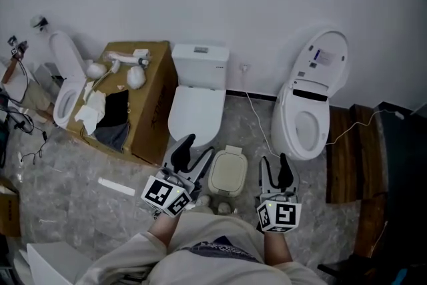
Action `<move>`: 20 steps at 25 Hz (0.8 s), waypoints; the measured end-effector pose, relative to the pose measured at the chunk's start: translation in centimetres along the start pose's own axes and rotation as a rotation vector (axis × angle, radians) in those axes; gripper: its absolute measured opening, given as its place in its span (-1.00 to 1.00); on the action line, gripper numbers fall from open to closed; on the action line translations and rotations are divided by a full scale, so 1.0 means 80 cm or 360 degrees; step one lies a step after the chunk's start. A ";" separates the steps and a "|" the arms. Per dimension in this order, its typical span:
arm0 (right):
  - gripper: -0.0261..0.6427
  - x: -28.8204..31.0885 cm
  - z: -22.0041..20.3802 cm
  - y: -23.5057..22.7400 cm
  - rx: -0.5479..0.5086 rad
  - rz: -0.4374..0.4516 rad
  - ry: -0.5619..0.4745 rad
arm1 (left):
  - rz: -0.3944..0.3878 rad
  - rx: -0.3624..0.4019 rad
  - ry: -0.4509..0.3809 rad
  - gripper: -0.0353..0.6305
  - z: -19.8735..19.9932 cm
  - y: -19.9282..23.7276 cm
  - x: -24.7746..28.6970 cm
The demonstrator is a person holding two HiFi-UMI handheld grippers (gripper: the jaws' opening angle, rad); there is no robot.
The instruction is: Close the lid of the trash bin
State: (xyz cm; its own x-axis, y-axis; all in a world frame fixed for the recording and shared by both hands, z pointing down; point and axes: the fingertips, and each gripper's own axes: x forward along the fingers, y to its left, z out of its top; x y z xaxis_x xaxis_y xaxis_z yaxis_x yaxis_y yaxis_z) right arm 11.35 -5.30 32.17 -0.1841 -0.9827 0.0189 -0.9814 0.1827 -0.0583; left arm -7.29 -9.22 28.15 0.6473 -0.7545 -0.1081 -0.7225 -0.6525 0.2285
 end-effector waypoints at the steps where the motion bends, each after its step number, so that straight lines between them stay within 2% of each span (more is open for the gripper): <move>1: -0.28 -0.001 0.004 0.001 -0.0011 -0.0013 -0.0010 | -0.0003 0.0014 0.0000 -0.22 0.002 0.000 -0.001; 2: -0.36 -0.003 0.007 0.001 -0.0012 -0.0022 -0.0015 | -0.0007 0.0027 -0.0001 -0.30 0.004 -0.001 -0.001; 6: -0.89 -0.011 0.015 0.004 -0.0004 0.0000 -0.0024 | -0.0009 0.0076 0.0008 -0.77 0.005 -0.007 -0.004; 8: -0.90 -0.011 0.017 0.007 -0.0024 0.0023 -0.0015 | 0.0018 0.0118 0.0038 -0.90 0.004 -0.007 -0.004; 20: -0.89 -0.006 0.041 0.005 -0.0040 -0.0014 -0.0117 | 0.0213 0.0209 0.0045 -0.90 0.009 0.004 -0.010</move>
State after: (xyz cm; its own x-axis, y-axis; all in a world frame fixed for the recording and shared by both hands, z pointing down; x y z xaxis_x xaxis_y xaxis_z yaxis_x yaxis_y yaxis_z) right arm 11.23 -4.89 28.83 -0.1720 -0.9836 -0.0539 -0.9842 0.1739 -0.0333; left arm -8.20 -8.90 27.63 0.5483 -0.8343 -0.0577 -0.8270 -0.5511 0.1109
